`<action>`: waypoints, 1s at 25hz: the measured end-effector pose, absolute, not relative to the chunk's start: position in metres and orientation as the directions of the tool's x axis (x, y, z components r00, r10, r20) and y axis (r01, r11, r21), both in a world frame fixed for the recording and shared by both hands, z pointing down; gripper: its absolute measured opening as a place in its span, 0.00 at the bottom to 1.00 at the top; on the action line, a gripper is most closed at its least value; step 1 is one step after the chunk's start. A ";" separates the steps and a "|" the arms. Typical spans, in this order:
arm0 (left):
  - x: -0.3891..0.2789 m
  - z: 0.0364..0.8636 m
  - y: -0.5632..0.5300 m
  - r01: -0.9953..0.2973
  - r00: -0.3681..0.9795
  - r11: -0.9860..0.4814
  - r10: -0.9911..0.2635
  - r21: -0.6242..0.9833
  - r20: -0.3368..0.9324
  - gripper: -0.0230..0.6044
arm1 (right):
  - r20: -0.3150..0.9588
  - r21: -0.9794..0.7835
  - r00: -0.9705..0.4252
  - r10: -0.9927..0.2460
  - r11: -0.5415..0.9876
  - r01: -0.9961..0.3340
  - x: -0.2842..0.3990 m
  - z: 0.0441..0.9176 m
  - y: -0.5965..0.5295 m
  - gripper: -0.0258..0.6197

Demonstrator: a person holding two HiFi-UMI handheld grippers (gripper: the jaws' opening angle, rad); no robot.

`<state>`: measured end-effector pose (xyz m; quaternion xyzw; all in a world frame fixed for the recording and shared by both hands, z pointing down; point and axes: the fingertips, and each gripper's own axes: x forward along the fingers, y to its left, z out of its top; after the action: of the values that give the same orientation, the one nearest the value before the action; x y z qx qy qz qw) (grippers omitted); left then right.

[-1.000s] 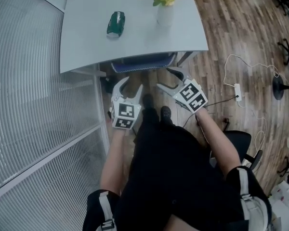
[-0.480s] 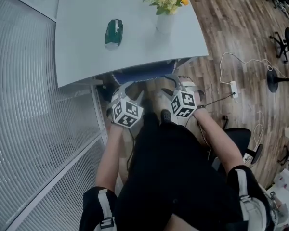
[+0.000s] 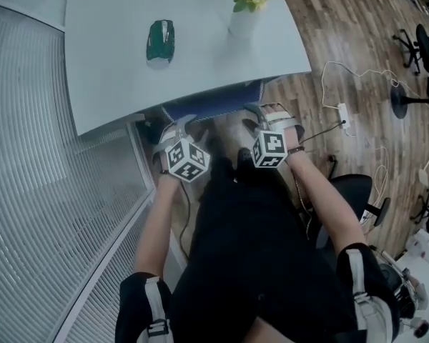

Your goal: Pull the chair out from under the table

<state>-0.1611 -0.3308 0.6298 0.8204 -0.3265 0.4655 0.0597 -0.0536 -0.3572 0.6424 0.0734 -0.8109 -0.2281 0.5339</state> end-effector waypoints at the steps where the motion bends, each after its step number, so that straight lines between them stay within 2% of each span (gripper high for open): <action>1: -0.162 0.634 -0.332 -0.583 0.350 -0.786 -0.473 -0.208 0.808 0.34 | 0.831 0.465 -0.411 -0.374 0.873 0.147 -0.055 0.646 -0.359 0.36; 10: -0.167 0.663 -0.345 -0.517 0.301 -0.824 -0.429 -0.233 0.852 0.35 | 0.844 0.487 -0.348 -0.409 0.856 0.174 -0.052 0.680 -0.367 0.35; 12: -0.170 0.665 -0.346 -0.519 0.296 -0.824 -0.425 -0.229 0.856 0.35 | 0.844 0.495 -0.332 -0.421 0.850 0.180 -0.051 0.684 -0.370 0.30; 17: -0.176 0.677 -0.349 -0.504 0.270 -0.829 -0.419 -0.243 0.867 0.34 | 0.847 0.493 -0.325 -0.421 0.850 0.186 -0.054 0.691 -0.378 0.29; 25: -0.176 0.684 -0.343 -0.461 0.234 -0.828 -0.459 -0.317 0.857 0.26 | 0.848 0.497 -0.311 -0.429 0.847 0.186 -0.060 0.698 -0.382 0.22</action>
<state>-0.1761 -0.3432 0.6841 0.7855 -0.2928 0.5452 0.0012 -0.0602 -0.3817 0.6981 0.0794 -0.7652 -0.2645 0.5815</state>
